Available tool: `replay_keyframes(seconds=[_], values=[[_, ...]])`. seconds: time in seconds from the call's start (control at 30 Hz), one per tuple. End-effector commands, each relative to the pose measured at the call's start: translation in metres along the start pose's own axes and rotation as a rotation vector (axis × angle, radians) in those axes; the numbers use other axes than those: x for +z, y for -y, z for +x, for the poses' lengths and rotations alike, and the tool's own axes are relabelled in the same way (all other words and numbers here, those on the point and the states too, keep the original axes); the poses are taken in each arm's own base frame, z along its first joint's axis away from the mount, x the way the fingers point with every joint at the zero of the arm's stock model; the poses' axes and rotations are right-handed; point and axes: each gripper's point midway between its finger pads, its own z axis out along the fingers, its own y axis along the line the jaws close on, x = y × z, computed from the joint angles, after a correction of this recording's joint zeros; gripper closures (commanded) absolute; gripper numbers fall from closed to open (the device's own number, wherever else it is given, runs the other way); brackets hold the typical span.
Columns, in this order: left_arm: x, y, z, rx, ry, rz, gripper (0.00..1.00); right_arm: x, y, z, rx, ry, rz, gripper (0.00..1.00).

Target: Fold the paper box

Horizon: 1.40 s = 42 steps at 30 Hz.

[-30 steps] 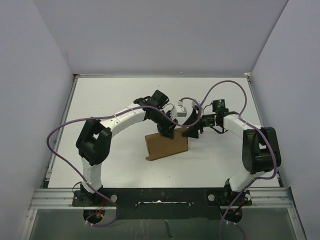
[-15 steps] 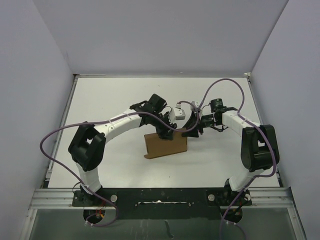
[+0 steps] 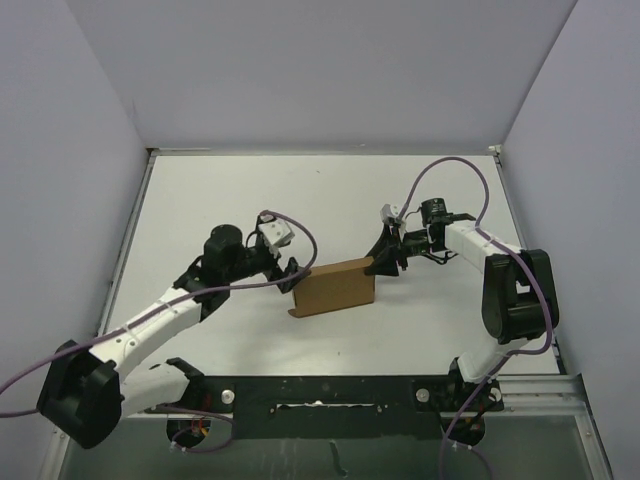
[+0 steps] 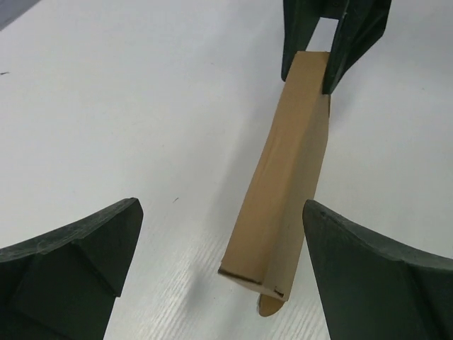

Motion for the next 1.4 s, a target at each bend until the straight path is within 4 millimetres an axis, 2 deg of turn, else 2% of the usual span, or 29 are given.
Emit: replay_keyframes(seconds=[0.0,0.03,0.17,0.33,0.43,0.63,0.73,0.77,1.07,1.13,1.33,1.37], values=[[-0.021,0.002,-0.022,-0.056,0.265,-0.009,0.02,-0.008,0.005,0.000,-0.048,-0.029,0.024,0.81],[-0.022,0.004,-0.007,-0.067,0.258,-0.018,0.02,-0.008,0.006,0.000,-0.047,-0.030,0.026,0.81],[-0.028,0.000,0.018,-0.104,0.249,-0.049,0.02,-0.009,0.005,0.000,-0.049,-0.030,0.026,0.81],[-0.028,0.001,0.041,-0.124,0.238,-0.055,0.03,-0.009,0.005,-0.001,-0.050,-0.033,0.028,0.81],[-0.023,0.006,0.047,-0.121,0.239,-0.022,0.08,-0.009,0.004,-0.001,-0.055,-0.032,0.028,0.81],[-0.013,0.015,0.050,-0.135,0.221,0.073,0.22,-0.010,0.003,-0.001,-0.059,-0.035,0.024,0.81],[-0.012,0.016,0.053,-0.148,0.216,0.087,0.39,-0.010,0.003,-0.001,-0.061,-0.036,0.023,0.81],[-0.012,0.016,0.054,-0.153,0.216,0.084,0.41,-0.010,0.003,-0.001,-0.059,-0.036,0.023,0.81],[-0.004,0.019,0.059,-0.193,0.205,0.130,0.41,-0.009,0.002,0.000,-0.059,-0.036,0.016,0.81],[-0.004,0.019,0.059,-0.199,0.208,0.141,0.44,-0.010,0.002,0.000,-0.060,-0.038,0.016,0.81],[-0.004,0.022,0.049,-0.192,0.222,0.170,0.74,-0.011,0.000,0.001,-0.069,-0.053,0.004,0.78],[-0.004,0.022,0.047,-0.192,0.220,0.175,0.76,-0.011,-0.001,0.000,-0.070,-0.057,-0.001,0.77]])
